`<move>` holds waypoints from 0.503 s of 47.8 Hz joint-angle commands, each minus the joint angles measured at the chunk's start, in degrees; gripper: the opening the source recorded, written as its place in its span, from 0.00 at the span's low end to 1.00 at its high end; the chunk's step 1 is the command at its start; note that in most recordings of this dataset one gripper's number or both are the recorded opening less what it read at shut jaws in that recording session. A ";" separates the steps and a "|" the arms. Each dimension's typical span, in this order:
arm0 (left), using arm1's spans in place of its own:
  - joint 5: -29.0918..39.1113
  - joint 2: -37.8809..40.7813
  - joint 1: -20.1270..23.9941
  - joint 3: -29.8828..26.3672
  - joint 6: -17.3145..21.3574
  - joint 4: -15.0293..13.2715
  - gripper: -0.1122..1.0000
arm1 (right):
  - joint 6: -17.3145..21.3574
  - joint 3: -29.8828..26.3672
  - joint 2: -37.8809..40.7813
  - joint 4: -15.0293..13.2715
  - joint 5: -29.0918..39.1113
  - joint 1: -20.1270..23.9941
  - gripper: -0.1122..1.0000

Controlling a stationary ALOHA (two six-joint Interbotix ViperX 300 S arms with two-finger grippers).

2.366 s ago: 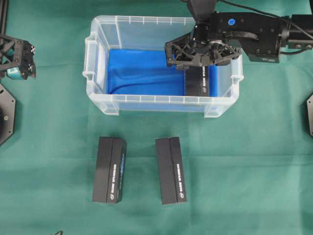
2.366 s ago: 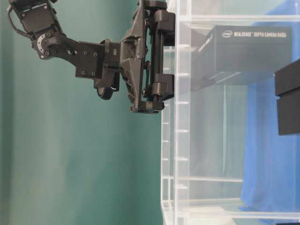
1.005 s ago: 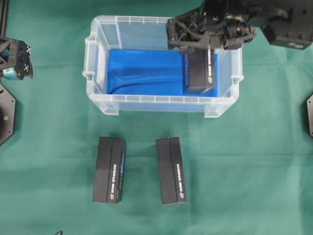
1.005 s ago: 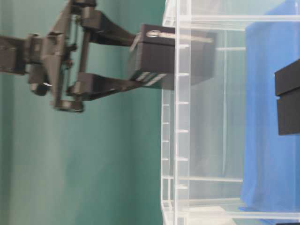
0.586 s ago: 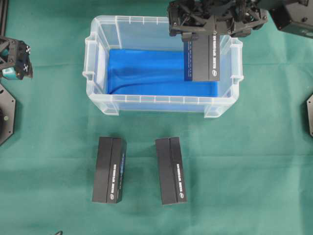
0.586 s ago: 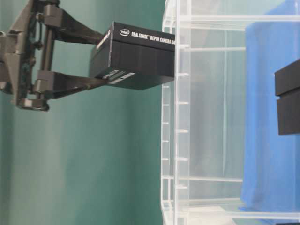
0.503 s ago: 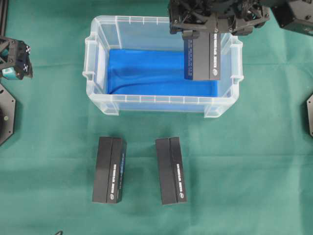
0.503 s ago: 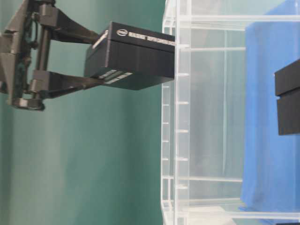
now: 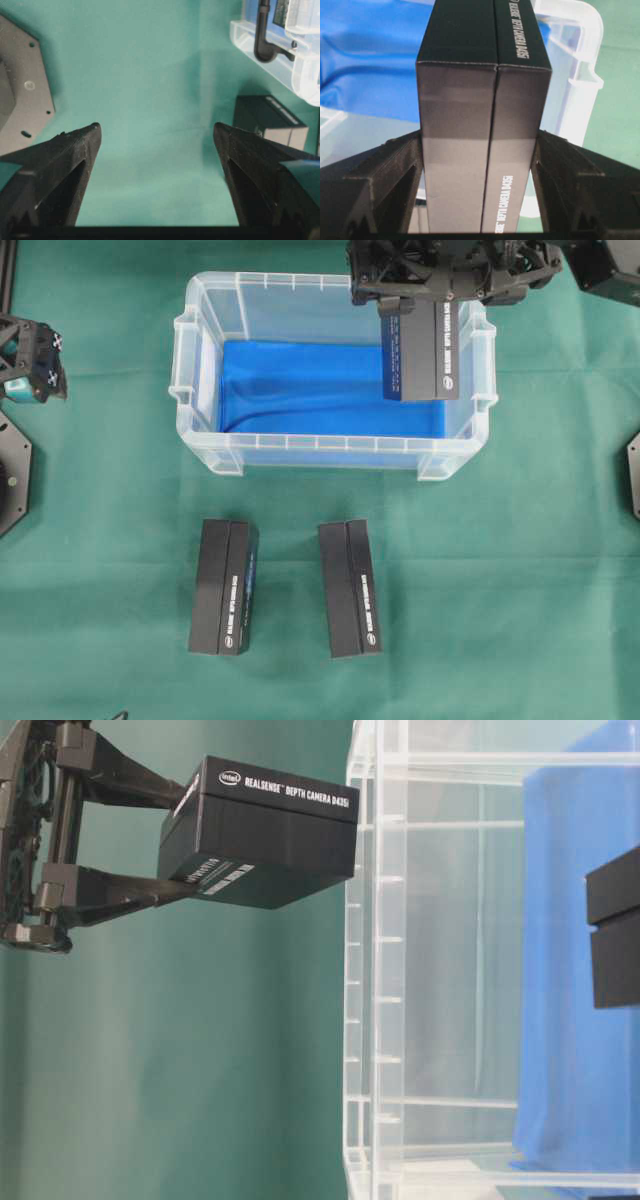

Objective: Take out the box from the case.
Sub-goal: 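Close the right gripper on the box and lift it up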

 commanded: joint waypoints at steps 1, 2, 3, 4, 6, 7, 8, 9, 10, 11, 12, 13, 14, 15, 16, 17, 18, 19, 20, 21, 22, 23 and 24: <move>-0.26 0.00 -0.09 -0.44 0.00 0.18 0.93 | -0.18 -1.85 -2.37 -0.35 0.00 0.00 0.70; -0.26 0.00 -0.09 -0.44 0.00 0.18 0.93 | -0.18 -1.76 -2.37 -0.35 0.00 0.00 0.70; -0.26 0.00 -0.09 -0.44 0.00 0.18 0.93 | -0.18 -1.76 -2.37 -0.35 0.00 0.00 0.70; -0.26 0.00 -0.09 -0.44 0.00 0.09 0.93 | -0.18 -1.85 -2.37 -0.35 0.00 0.00 0.70; -0.26 -0.09 -0.09 -0.44 0.00 0.18 0.93 | -0.18 -1.93 -2.37 -0.26 0.00 0.00 0.70; -0.26 0.00 -0.09 -0.44 0.00 0.18 0.93 | -0.18 -1.85 -2.37 -0.35 0.00 0.00 0.70; -0.26 0.00 -0.09 -0.44 0.00 0.18 0.93 | -0.18 -1.85 -2.37 -0.35 0.00 0.00 0.70; -0.26 0.00 -0.09 -0.44 0.00 0.09 0.93 | -0.18 -1.93 -2.37 -0.26 0.00 0.00 0.70; -0.26 0.00 -0.09 -0.44 0.00 0.18 0.93 | -0.26 -1.85 -2.37 -0.35 0.00 0.00 0.70; -0.26 0.00 -0.09 -0.44 0.00 0.18 0.93 | -0.26 -1.85 -2.37 -0.35 0.00 -0.09 0.70; -0.26 -0.09 -0.09 -0.44 0.00 0.09 0.93 | -0.18 -1.93 -2.29 -0.35 0.00 0.00 0.70; -0.26 0.00 -0.09 -0.53 0.00 0.18 0.93 | -0.26 -1.85 -2.37 -0.35 0.00 0.00 0.70; -0.26 -0.09 -0.09 -0.44 0.00 0.18 0.93 | -0.26 -1.85 -2.37 -0.35 0.00 0.00 0.70; -0.26 0.00 -0.09 -0.44 0.00 0.09 0.93 | -0.26 -1.93 -2.37 -0.26 0.00 0.00 0.70; -0.26 -0.09 -0.09 -0.44 0.00 0.18 0.93 | -0.26 -1.85 -2.37 -0.26 0.00 0.00 0.70; -0.26 -0.09 -0.09 -0.44 0.00 0.09 0.93 | -0.26 -1.93 -2.37 -0.26 0.00 0.00 0.70; -0.26 -0.09 -0.09 -0.44 0.00 0.09 0.93 | -0.26 -1.93 -2.37 -0.18 0.00 0.00 0.70; -0.26 -0.09 -0.09 -0.44 0.00 0.18 0.93 | -0.26 -1.93 -2.37 -0.18 0.00 0.00 0.70; -0.26 -0.09 -0.09 -0.44 0.00 0.18 0.93 | -0.26 -1.93 -2.37 -0.18 0.00 0.00 0.70; -0.26 -0.09 -0.09 -0.44 0.00 0.18 0.93 | -0.26 -1.93 -2.37 -0.18 0.00 0.00 0.70; -0.26 0.00 -0.09 -0.53 0.00 0.09 0.93 | -0.26 -1.93 -2.37 -0.09 0.00 0.00 0.70; -0.26 0.00 -0.09 -0.44 0.00 0.18 0.93 | -0.26 -1.93 -2.37 -0.09 0.00 0.00 0.70; -0.26 -0.09 -0.09 -0.44 0.00 0.18 0.93 | -0.26 -2.02 -2.37 -0.09 0.00 0.00 0.70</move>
